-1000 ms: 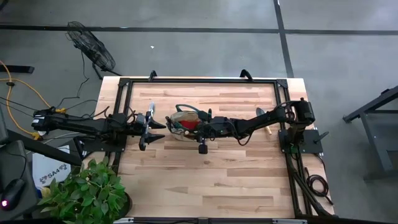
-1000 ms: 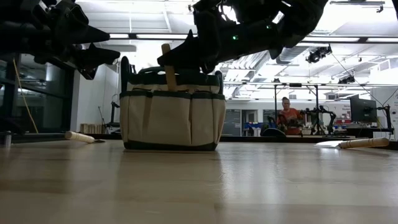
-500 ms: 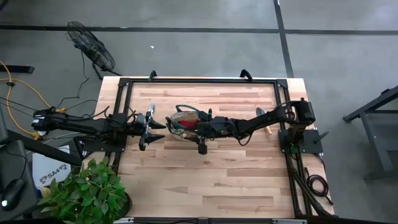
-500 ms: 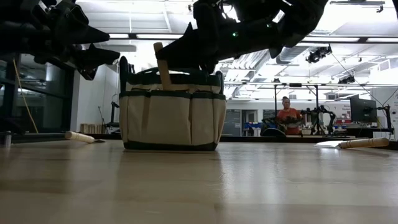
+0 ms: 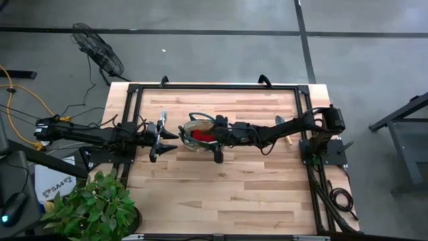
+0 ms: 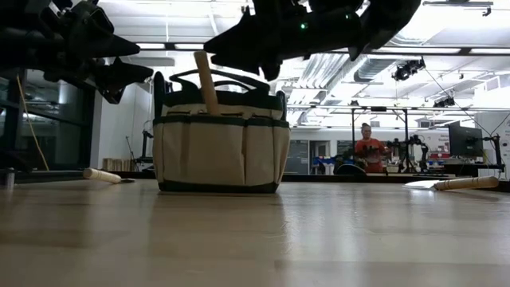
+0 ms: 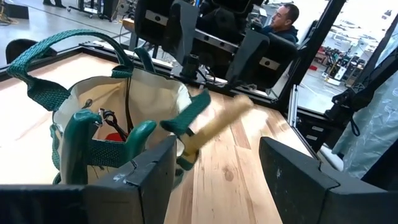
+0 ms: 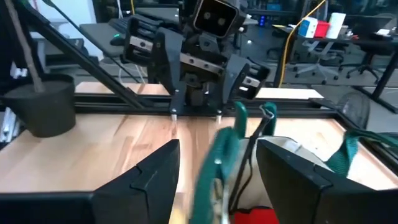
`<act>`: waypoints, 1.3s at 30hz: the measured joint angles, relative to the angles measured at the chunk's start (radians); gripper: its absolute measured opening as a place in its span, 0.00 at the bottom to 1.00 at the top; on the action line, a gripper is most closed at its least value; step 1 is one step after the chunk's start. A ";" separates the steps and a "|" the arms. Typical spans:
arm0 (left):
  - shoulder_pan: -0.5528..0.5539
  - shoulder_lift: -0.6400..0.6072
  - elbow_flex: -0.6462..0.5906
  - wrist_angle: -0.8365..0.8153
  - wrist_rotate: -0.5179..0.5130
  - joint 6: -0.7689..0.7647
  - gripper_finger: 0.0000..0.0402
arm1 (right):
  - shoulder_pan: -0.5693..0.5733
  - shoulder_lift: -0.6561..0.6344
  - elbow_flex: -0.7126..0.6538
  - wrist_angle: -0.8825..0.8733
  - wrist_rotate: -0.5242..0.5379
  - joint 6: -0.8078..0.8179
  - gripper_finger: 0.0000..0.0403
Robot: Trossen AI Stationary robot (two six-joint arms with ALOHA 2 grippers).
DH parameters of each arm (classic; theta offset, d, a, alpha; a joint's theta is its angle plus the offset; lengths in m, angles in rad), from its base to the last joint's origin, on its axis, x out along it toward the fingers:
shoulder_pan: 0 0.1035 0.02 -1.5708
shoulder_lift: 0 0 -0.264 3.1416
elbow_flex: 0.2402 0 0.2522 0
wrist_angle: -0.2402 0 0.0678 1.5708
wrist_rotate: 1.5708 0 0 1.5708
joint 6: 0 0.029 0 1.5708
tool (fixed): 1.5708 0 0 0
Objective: Pick & Place Garden tools in Gardening bag
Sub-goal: Adjust the light brown gardening bag
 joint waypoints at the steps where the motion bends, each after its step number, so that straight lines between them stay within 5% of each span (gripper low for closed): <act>1: 0.000 0.000 0.000 0.000 0.000 0.000 0.56 | 0.000 0.000 0.000 0.000 0.008 -0.001 0.51; 39: 0.000 0.000 0.000 -0.007 -0.009 0.000 0.56 | 0.063 0.024 0.000 0.121 -0.005 -0.041 0.51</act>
